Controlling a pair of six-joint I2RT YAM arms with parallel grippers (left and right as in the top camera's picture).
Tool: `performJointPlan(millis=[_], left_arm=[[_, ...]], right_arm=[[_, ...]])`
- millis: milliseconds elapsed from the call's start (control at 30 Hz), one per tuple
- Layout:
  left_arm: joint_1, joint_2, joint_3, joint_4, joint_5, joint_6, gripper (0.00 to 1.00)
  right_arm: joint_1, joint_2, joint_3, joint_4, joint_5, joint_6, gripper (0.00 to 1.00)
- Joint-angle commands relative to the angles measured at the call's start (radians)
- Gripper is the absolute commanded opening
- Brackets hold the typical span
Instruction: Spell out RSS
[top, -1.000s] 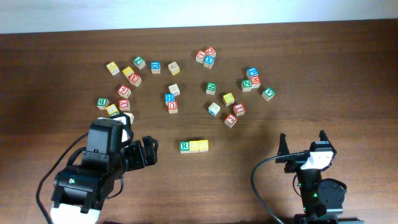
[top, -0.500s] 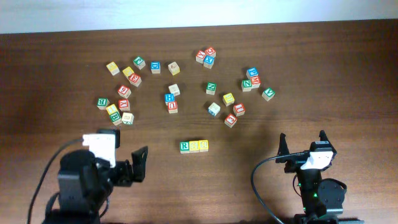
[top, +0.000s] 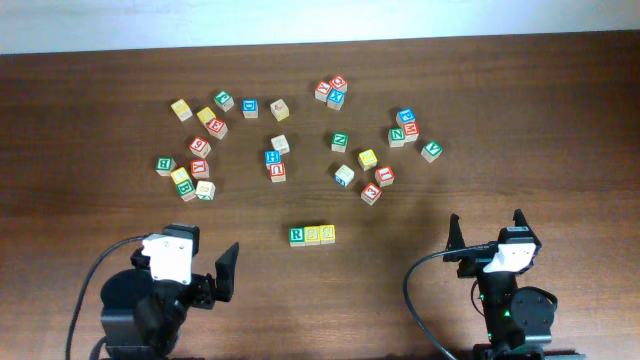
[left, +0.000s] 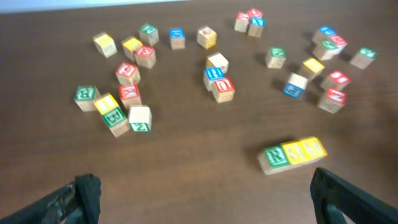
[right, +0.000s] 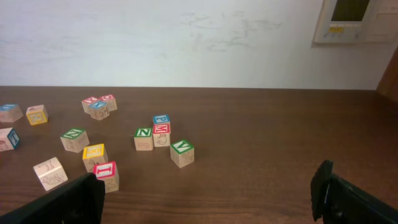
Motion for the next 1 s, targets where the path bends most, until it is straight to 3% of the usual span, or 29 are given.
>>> performJointPlan(millis=[0, 367, 533, 767, 967], left_arm=[[0.029, -0.075, -0.137, 0.137, 0.018, 0.068, 0.99], [0.066, -0.292, -0.478, 0.650, 0.039, 0.056, 0.99], [0.067, -0.348, -0.573, 0.833, 0.027, -0.014, 0.99], [0.067, -0.396, -0.571, 0.809, -0.086, -0.035, 0.99], [0.065, -0.395, -0.571, 0.622, -0.154, -0.156, 0.99]], right_arm=[[-0.008, -0.010, -0.005, -0.006, 0.012, 0.001, 0.98], [-0.008, -0.010, -0.005, -0.006, 0.012, 0.001, 0.98], [-0.008, -0.010, -0.005, -0.006, 0.012, 0.001, 0.98], [-0.008, -0.010, -0.005, -0.006, 0.012, 0.001, 0.98], [-0.008, -0.010, -0.005, -0.006, 0.012, 0.001, 0.98]])
